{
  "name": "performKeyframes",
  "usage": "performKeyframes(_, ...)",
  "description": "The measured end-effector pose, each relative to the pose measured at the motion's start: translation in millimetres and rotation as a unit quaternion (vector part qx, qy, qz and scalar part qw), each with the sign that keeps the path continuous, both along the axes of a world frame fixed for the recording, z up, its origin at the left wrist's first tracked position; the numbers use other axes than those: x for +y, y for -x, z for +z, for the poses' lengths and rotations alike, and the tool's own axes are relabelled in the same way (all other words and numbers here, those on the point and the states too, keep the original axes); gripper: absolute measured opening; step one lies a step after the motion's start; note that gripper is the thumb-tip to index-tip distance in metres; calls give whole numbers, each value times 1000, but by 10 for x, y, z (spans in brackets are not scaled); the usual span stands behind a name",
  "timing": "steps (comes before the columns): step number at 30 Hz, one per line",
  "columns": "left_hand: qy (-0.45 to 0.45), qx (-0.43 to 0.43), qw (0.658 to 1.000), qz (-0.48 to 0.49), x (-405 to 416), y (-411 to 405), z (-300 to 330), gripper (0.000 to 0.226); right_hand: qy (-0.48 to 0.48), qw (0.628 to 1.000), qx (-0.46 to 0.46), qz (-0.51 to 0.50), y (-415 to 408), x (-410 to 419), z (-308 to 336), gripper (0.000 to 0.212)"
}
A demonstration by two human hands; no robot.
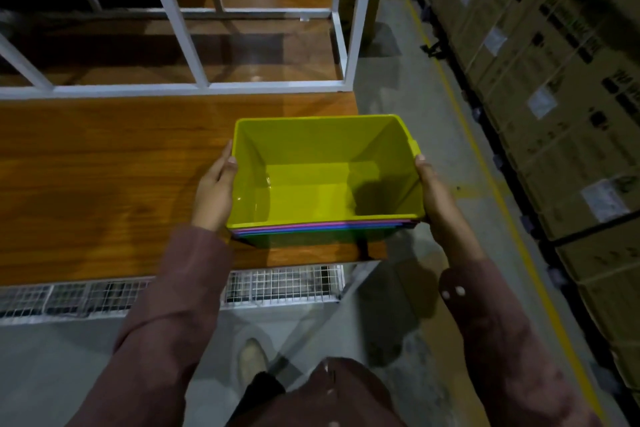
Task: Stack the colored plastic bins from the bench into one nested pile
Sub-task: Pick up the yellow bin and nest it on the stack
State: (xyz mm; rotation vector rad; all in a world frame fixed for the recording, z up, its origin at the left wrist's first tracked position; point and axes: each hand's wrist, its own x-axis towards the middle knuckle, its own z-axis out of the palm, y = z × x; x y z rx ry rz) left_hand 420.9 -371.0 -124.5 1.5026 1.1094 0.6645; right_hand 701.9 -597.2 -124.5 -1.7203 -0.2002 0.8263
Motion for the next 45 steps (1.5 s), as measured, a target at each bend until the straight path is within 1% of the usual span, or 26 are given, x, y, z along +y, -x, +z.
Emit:
performKeyframes(6, 8, -24, 1000, -8, -48, 129, -125, 48, -18, 1000, -4, -19, 84, -111, -47, 54)
performKeyframes(10, 6, -27, 1000, -12, -126, 152, -96, 49, -27, 1000, 5, -6, 105, -160, -66, 55)
performKeyframes(14, -6, -23, 1000, -10, -162, 162, -122, 49, -30, 999, 13, -3, 117, -185, -60, 56)
performKeyframes(21, -1, -38, 999, -6, -214, 233, -185, 50, -31, 999, 13, -13, 85, -252, -154, 61)
performKeyframes(22, 1, -38, 999, -3, -232, 233, -175, 48, -34, 999, 15, -11, 98, -261, -149, 65)
performKeyframes(23, 3, -37, 999, -2, -245, 233, -172, 48, -32, 999, 18, -7, 112, -270, -142, 74)
performKeyframes(25, 10, -34, 999, -3, -251, 238, -171, 48, -18, 1000, 18, -9, 117, -291, -160, 99)
performKeyframes(26, 17, -34, 999, -3, -255, 246, -166, 48, -15, 1000, 16, -13, 103, -299, -184, 107)
performKeyframes(27, 22, -39, 999, -7, -252, 253, -173, 47, -13, 1000, 15, -12, 89, -302, -196, 109)
performKeyframes(28, 28, -42, 999, -7, -236, 264, -187, 47, -11, 1000, 17, -9, 92, -301, -190, 106)
performKeyframes(31, 33, -49, 998, -20, -238, 267, -144, 54, 0, 1000, 11, 13, 135, -331, -100, 75)
performKeyframes(32, 26, -43, 998, -29, -247, 276, -103, 55, 15, 1000, -14, 21, 149, -350, -87, 75)
performKeyframes(33, 16, -33, 999, -36, -247, 298, -64, 55, 45, 997, -59, 22, 159, -369, -77, 84)
performKeyframes(34, 10, -22, 999, -39, -230, 348, -46, 56, 95, 987, -127, 25, 191, -374, -44, 97)
performKeyframes(35, 4, -9, 999, -39, -205, 425, -44, 57, 164, 964, -206, 25, 239, -372, 10, 106)
performKeyframes(36, -5, 8, 999, -38, -177, 535, -22, 58, 233, 930, -285, 15, 307, -353, 74, 105)
performKeyframes(37, -22, 24, 999, -34, -120, 670, -30, 60, 274, 892, -359, -7, 405, -304, 163, 99)
performKeyframes(38, -46, 49, 997, -28, -44, 827, -36, 62, 278, 865, -417, -24, 536, -235, 262, 93)
performKeyframes(40, -102, 105, 989, -9, 123, 1187, -29, 58, 232, 843, -485, -22, 915, 25, 457, 87)
performKeyframes(42, -165, 147, 975, 13, 306, 1579, -13, 48, 173, 832, -527, 15, 1371, 404, 573, 84)
performKeyframes(45, -234, 170, 956, 53, 606, 2275, 11, 38, 83, 814, -563, 115, 2283, 1022, 631, 71)
